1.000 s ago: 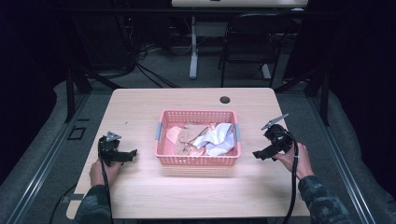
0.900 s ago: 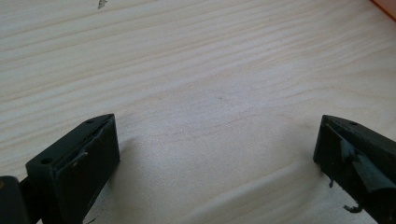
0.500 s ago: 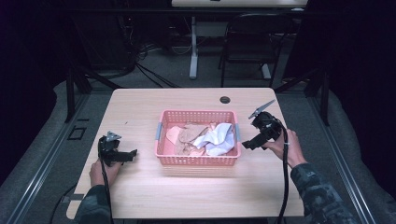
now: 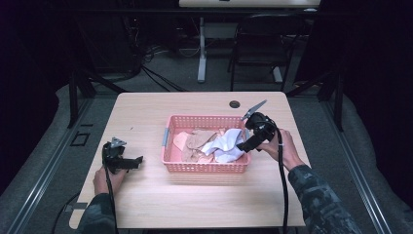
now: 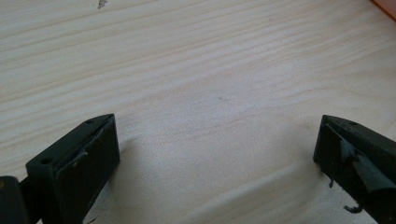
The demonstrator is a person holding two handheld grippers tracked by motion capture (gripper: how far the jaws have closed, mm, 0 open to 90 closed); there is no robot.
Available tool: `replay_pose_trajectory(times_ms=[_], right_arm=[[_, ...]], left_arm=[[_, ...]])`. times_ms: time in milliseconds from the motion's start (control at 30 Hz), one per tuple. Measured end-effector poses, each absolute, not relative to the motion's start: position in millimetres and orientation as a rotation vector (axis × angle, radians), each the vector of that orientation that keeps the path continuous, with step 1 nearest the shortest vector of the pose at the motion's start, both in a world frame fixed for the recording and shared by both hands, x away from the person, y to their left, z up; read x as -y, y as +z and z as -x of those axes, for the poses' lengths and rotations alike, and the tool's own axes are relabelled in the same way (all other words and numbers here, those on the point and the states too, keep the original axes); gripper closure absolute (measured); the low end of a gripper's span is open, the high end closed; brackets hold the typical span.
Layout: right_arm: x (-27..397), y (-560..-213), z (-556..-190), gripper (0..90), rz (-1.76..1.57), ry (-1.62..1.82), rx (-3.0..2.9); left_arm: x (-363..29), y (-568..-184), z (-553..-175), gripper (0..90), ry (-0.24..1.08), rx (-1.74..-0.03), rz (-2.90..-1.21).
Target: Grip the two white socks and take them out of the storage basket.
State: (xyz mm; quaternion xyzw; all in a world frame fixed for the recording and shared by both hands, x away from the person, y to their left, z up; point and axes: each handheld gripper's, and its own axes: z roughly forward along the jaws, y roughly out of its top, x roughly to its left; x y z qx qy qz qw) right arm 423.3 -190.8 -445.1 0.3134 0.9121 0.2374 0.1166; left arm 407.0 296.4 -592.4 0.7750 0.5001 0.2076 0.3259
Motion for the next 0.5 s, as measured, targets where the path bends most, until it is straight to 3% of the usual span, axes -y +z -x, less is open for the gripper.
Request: replay_pose_trajectory(times_ms=[500], right_arm=[[145.4,-473.9,-443.2,12.7,-0.881,0.618,-2.74]], left_arm=[[-296.4,-592.3,-407.0,0.2,0.544,-1.311,-2.031]])
